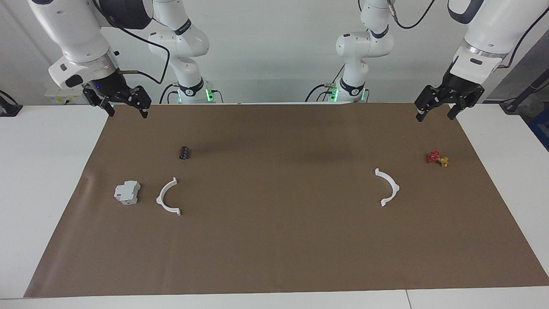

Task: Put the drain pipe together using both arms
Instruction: 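Reach the right gripper toward the white half-ring farther along the table, then grasp the white half-ring with the right gripper and lift it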

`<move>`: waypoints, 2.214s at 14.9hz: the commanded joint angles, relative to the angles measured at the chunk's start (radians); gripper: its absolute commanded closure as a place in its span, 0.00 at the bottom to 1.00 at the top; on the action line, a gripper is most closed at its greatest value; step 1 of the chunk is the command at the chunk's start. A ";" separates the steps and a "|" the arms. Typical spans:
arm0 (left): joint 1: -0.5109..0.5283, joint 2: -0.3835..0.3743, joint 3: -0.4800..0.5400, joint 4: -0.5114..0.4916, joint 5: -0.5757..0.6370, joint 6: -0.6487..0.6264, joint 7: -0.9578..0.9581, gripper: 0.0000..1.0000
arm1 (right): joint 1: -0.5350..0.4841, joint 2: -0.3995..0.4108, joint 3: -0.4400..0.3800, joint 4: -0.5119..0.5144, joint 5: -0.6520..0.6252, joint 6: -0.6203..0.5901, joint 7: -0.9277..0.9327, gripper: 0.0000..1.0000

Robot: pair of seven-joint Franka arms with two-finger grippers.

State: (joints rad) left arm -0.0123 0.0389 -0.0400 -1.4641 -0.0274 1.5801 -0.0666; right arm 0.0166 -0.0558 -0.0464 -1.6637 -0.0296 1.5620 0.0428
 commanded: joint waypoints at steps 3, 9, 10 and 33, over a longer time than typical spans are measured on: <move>0.000 -0.014 -0.001 -0.024 0.009 0.023 0.004 0.00 | -0.010 -0.027 0.005 -0.039 0.010 0.055 -0.015 0.00; -0.001 -0.013 -0.001 -0.024 0.011 0.023 0.004 0.00 | -0.010 -0.027 0.005 -0.207 0.089 0.267 -0.114 0.00; -0.003 -0.014 -0.001 -0.024 0.011 0.023 0.004 0.00 | -0.012 -0.010 0.005 -0.240 0.092 0.336 -0.157 0.00; -0.001 -0.024 0.000 -0.050 0.011 0.047 0.016 0.00 | -0.032 0.424 0.005 -0.271 0.220 0.841 -0.686 1.00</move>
State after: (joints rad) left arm -0.0124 0.0389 -0.0406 -1.4807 -0.0274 1.6036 -0.0607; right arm -0.0165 0.3705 -0.0470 -1.9827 0.1566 2.4738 -0.6458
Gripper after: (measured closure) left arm 0.000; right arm 0.793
